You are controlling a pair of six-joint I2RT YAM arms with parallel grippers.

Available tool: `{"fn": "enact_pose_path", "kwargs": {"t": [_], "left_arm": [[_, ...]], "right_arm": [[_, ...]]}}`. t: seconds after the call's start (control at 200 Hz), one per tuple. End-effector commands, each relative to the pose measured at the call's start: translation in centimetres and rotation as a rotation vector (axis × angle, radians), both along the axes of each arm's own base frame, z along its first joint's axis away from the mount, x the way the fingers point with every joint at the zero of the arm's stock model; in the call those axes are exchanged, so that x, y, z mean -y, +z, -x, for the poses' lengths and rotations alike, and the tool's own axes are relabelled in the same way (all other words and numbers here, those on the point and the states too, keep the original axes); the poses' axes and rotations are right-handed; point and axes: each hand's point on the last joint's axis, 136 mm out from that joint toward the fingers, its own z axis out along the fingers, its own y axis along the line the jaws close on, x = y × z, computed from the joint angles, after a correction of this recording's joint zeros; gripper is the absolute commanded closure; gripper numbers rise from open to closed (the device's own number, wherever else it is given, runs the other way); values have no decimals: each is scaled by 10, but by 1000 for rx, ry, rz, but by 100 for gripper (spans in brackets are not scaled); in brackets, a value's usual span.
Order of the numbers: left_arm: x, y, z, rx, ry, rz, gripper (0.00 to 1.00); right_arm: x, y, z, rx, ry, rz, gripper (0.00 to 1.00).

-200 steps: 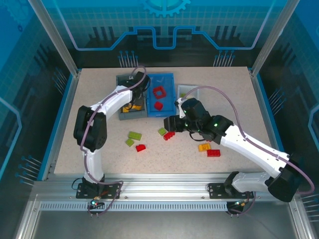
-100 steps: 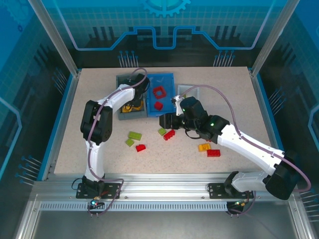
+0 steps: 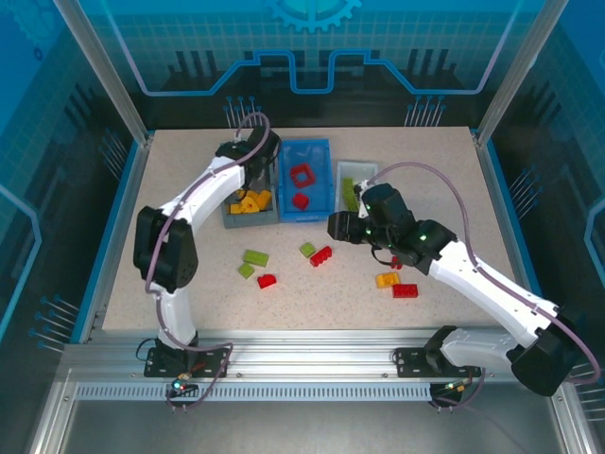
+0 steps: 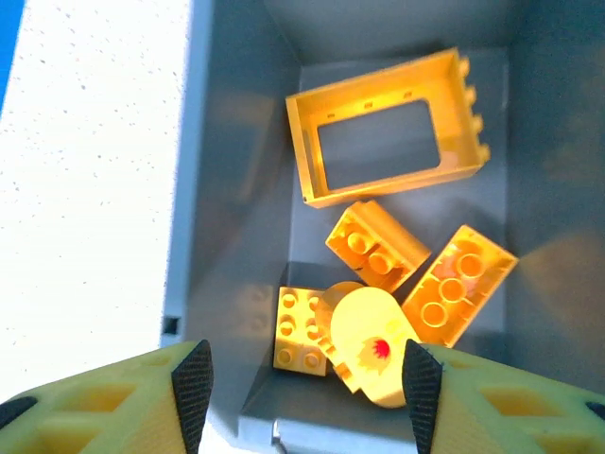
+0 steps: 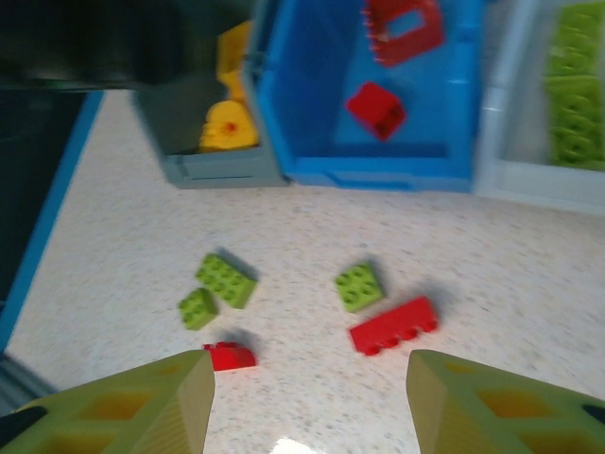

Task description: Sort the legos into containers by color

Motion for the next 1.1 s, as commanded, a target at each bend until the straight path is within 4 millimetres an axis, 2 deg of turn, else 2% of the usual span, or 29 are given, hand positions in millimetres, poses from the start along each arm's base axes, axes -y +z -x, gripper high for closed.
{"fn": "enact_pose_path", "kwargs": {"t": [0.0, 0.05, 0.13, 0.195, 0.25, 0.265, 0.31, 0.395, 0.49, 0.575, 0.635, 0.73, 1.095], "left_arm": [[14, 43, 21, 87, -24, 108, 41], [33, 55, 30, 123, -101, 159, 40], [86, 71, 51, 189, -314, 239, 39], [131, 83, 79, 235, -491, 298, 38], [162, 83, 106, 248, -607, 349, 37], [171, 83, 114, 252, -640, 371, 37], [194, 82, 138, 257, -720, 434, 37], [229, 79, 180, 263, -846, 532, 37], [263, 73, 225, 259, -992, 590, 37], [280, 63, 251, 252, -1069, 612, 37], [285, 58, 261, 245, -1088, 623, 37], [285, 56, 264, 237, -1080, 636, 37], [291, 80, 270, 274, -1130, 661, 38]], "right_arm": [[59, -25, 15, -145, -259, 134, 44], [85, -40, 28, -232, -390, 168, 45], [114, -64, 49, -359, -539, 160, 46], [129, -80, 65, -435, -631, 135, 46], [141, -90, 74, -483, -710, 101, 45], [146, -100, 80, -509, -731, 107, 44], [153, -109, 85, -540, -780, 78, 43], [166, -125, 92, -599, -872, 27, 40], [170, -139, 91, -662, -937, -61, 33], [169, -150, 86, -721, -972, -130, 32], [169, -157, 86, -771, -1005, -161, 32], [167, -165, 84, -828, -1040, -186, 31], [179, -192, 84, -899, -1182, -315, 35]]}}
